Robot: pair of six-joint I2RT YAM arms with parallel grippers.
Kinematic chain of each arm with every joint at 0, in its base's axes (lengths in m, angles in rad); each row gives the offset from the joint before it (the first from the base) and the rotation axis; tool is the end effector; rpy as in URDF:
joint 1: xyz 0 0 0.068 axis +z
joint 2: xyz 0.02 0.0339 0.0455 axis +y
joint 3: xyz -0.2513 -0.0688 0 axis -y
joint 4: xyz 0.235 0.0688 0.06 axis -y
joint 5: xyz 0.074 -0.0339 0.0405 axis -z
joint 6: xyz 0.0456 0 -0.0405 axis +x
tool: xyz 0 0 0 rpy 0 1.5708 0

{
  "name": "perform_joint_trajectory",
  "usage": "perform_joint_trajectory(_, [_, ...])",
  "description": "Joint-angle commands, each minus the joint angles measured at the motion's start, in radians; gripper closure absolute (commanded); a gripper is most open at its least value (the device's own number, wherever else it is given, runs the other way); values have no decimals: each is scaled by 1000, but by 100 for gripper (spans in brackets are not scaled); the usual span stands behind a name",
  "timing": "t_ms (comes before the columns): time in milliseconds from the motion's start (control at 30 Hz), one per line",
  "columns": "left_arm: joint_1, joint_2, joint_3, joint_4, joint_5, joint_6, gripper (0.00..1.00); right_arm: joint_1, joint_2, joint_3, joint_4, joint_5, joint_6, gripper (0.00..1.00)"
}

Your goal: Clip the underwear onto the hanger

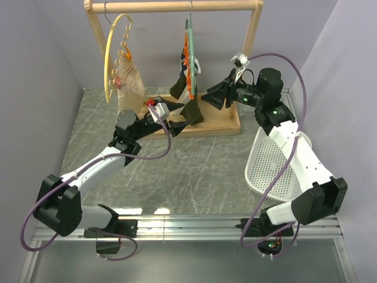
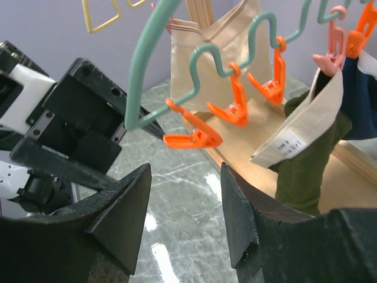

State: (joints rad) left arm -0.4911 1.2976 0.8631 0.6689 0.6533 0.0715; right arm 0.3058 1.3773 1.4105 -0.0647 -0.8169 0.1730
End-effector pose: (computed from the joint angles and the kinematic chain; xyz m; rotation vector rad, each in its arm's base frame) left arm 0.2495 -0.1649 0.3366 0.9069 1.1062 -0.7824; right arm 0.2853 0.1249 0.4246 -0.7554 1.5114 1.0132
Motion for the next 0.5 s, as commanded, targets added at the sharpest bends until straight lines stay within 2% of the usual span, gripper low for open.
perform_joint_trajectory(0, [-36, 29, 56, 123, -55, 28, 30, 15, 29, 73, 62, -34, 28, 44])
perform_joint_trajectory(233, [-64, 114, 126, 149, -129, 47, 30, 58, 72, 100, 63, -37, 31, 46])
perform_joint_trajectory(467, [-70, 164, 181, 149, -139, 80, 32, 72, 92, 122, 63, -30, 34, 46])
